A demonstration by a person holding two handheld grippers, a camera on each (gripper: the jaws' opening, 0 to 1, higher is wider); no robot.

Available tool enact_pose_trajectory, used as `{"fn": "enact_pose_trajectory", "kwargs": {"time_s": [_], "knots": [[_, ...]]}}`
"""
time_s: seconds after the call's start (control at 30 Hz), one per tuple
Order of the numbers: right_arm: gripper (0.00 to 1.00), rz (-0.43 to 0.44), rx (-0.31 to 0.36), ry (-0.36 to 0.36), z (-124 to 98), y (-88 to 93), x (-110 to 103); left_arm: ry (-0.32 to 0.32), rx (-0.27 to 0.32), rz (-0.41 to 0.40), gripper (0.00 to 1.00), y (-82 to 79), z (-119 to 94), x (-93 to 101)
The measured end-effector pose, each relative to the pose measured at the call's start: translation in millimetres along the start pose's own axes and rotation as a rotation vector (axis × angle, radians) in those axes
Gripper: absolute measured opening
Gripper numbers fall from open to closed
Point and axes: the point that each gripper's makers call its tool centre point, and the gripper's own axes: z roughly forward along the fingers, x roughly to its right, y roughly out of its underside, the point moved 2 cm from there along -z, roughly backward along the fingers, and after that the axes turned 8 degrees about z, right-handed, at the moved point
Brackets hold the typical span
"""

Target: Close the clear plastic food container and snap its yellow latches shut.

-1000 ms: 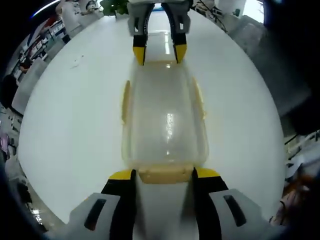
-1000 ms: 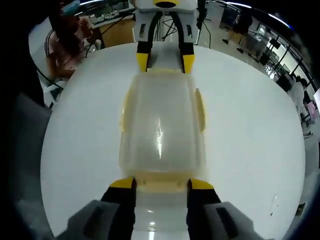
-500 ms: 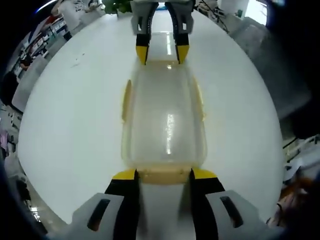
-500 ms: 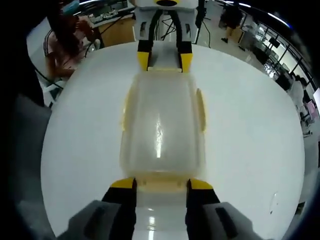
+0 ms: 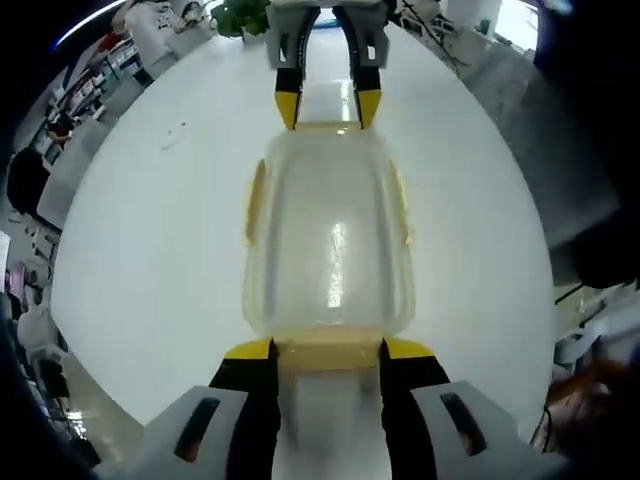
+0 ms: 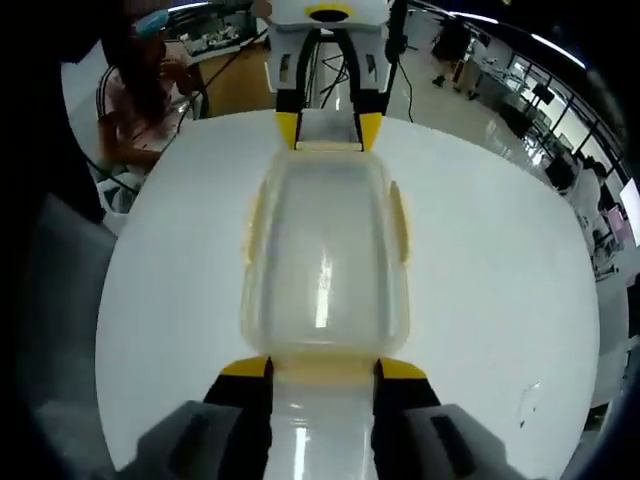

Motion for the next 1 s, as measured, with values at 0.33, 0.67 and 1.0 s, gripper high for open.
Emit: {"fn": "enact_pose_trajectory", "kwargs": {"time_s": [0.33,0.67,1.0], "knots": [[0.36,-0.004,0.019,0.01,-20.9,-11.0,-2.4,-0.031,-0.014,0.006,0.36,-8.0,-21.2,-3.0],[0.36,-0.017,0.022,-0.004,-36.0,-14.7,-9.1,-0.038,-0.007,0.007,0.36,-15.6,-32.7,4.2],[0.36,-0.029,0.007,0.007,-45.7,-11.7,-16.2,-0.06,0.001,0.013,0.36,-26.7,-41.9,10.1]]}}
